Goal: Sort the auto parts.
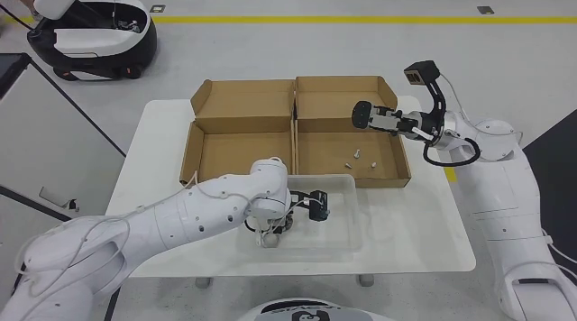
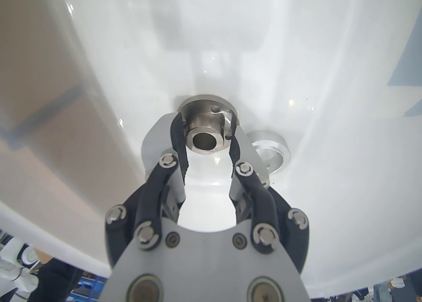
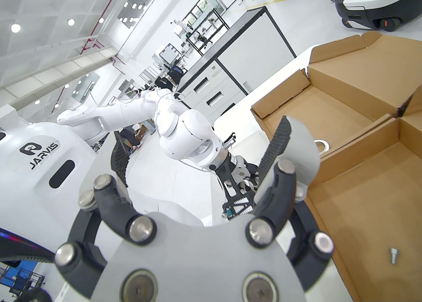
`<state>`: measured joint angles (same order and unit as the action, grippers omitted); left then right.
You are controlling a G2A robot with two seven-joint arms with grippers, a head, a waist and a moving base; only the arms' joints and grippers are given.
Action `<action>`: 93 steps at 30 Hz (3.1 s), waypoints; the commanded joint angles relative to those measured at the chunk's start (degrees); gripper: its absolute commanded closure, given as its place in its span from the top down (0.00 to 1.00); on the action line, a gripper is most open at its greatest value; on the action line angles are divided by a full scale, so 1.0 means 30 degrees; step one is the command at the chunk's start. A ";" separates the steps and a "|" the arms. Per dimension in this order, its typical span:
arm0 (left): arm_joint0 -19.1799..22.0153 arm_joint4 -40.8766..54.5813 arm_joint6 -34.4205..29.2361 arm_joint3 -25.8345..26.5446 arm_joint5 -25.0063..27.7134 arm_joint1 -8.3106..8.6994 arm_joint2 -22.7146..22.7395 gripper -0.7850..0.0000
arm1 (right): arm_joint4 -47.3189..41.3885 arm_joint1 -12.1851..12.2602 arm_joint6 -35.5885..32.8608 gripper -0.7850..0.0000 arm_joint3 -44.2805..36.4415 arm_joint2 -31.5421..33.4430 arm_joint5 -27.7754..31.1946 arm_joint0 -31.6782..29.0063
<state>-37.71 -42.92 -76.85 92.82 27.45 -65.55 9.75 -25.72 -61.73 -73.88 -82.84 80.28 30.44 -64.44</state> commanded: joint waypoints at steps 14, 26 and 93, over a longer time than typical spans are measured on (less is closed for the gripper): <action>0.0362 0.0534 -0.0258 -0.0121 -0.0261 -0.0176 -0.0002 0.00 | 0.0001 -0.0001 -0.0001 1.00 0.0000 0.0002 -0.0001 -0.0001; 0.2983 0.2996 -0.1167 0.3238 -0.1167 0.1180 -0.0002 0.00 | 0.0001 -0.0001 -0.0001 1.00 0.0000 0.0002 -0.0001 -0.0001; -0.6117 0.5537 2.5655 0.3799 1.0182 1.1177 1.4987 0.00 | 0.0001 -0.0001 -0.0001 1.00 0.0000 0.0002 -0.0001 -0.0001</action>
<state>-55.21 -25.82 -3.67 103.87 58.00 -32.11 54.01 -25.72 -61.73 -73.88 -82.84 80.28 30.44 -64.44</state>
